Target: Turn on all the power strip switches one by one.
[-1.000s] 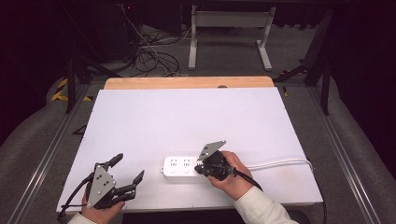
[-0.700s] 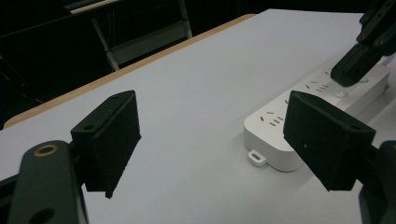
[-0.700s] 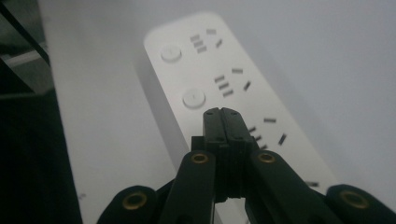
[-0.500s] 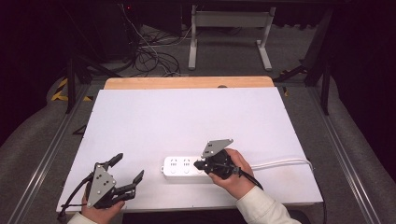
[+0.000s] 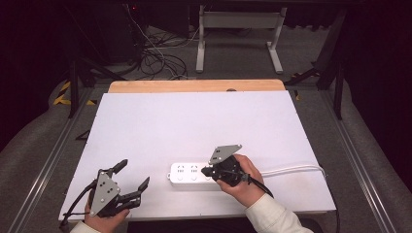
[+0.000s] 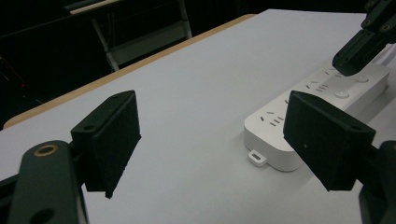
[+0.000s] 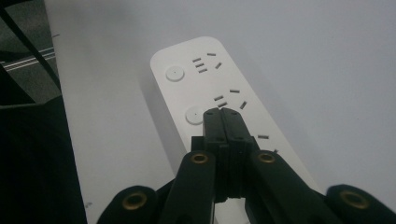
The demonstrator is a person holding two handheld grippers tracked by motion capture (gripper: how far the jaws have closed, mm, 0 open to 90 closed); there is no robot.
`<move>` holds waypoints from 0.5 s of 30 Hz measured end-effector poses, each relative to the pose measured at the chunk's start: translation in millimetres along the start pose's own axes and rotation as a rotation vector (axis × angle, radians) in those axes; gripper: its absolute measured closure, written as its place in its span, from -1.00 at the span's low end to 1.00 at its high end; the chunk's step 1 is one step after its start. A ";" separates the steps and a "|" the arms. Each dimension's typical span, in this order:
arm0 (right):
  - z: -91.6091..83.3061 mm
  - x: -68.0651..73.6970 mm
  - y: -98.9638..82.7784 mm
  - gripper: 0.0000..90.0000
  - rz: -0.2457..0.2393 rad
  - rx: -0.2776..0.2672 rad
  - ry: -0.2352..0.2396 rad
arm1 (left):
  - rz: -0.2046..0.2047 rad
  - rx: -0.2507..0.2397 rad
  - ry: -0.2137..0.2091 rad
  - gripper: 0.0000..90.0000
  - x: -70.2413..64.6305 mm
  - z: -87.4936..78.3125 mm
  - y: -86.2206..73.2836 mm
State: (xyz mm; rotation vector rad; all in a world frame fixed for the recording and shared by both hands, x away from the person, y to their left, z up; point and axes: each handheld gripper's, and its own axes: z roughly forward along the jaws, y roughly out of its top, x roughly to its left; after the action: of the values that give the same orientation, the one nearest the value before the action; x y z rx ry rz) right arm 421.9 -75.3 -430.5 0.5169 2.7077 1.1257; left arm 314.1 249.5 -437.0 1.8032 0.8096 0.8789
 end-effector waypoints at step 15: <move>15.6 9.9 15.8 1.00 -0.034 0.008 0.049 | -0.007 0.000 -0.001 -0.58 -0.3 0.8 -0.4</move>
State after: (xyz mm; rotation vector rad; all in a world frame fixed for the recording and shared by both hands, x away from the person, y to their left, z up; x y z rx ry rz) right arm 421.1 -51.1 -430.3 0.4480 2.7533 1.1337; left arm 314.6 249.0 -437.7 1.7997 0.8145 0.8736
